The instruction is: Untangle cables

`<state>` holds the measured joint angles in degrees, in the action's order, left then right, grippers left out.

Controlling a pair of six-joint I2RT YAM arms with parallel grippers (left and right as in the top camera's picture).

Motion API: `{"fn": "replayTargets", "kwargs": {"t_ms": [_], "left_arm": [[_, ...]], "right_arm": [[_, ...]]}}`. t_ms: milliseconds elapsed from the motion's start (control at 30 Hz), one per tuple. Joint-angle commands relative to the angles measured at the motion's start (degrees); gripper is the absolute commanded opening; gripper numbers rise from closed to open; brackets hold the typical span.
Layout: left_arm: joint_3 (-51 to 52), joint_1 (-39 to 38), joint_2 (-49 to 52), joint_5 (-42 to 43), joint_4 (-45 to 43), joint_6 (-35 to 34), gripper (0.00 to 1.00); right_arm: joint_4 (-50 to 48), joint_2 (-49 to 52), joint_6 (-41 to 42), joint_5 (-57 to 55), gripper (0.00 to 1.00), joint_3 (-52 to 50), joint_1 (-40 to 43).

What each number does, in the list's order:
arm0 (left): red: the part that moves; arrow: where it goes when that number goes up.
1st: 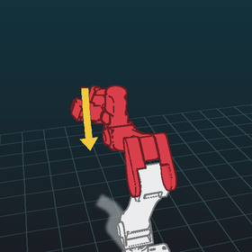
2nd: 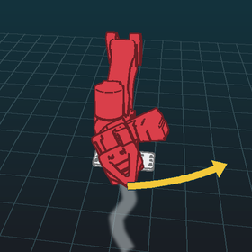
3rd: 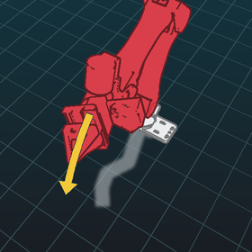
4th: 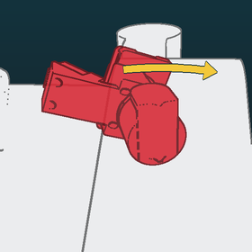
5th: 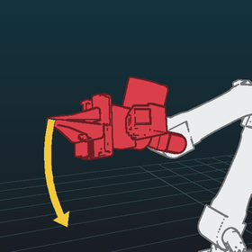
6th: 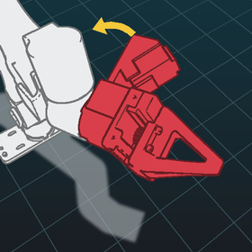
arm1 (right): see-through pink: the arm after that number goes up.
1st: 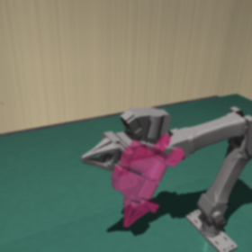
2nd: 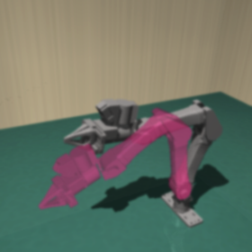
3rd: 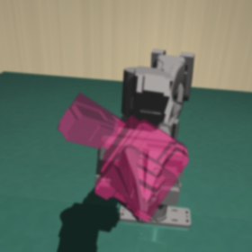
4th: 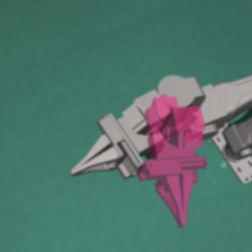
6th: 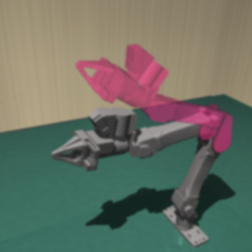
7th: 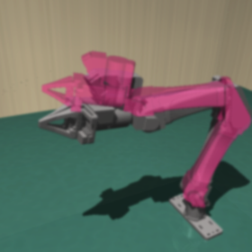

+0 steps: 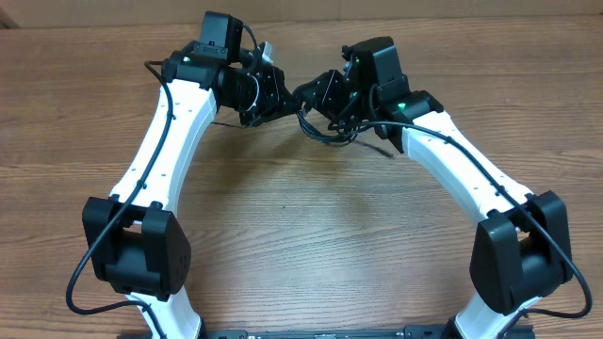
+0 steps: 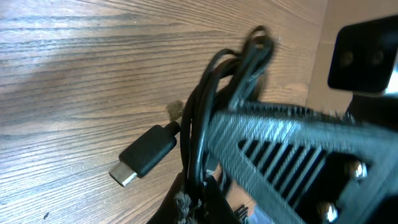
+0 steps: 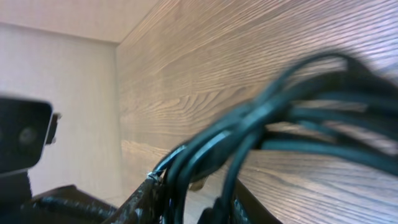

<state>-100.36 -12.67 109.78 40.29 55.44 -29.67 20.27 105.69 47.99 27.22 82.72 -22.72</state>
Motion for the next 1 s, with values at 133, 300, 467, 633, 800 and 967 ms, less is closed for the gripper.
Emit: {"fn": "replayTargets", "kwargs": {"t_ms": [133,300,467,633,800,967], "left_arm": [[-1.0,-0.9,-0.4,-5.0,4.5,4.1,0.04],[-1.0,-0.9,-0.4,-7.5,4.5,4.1,0.04],[-1.0,-0.9,-0.4,-7.3,4.1,2.8,0.04],[-1.0,-0.9,-0.4,-6.9,4.1,2.2,0.04],[-1.0,-0.9,-0.4,-3.4,4.1,2.3,0.04],[-1.0,-0.9,-0.4,1.3,4.0,2.2,0.04]], "right_arm": [[1.1,0.0,0.0,4.7,0.36,1.3,6.0],[7.2,0.0,0.0,5.0,0.37,1.3,5.6],[9.7,1.8,2.2,4.5,0.37,0.5,2.6],[7.9,1.8,2.2,5.8,0.37,0.5,0.8],[6.6,1.8,3.1,4.9,0.37,0.5,-0.5],[6.4,1.9,4.3,2.3,0.37,0.5,-0.9]]}}
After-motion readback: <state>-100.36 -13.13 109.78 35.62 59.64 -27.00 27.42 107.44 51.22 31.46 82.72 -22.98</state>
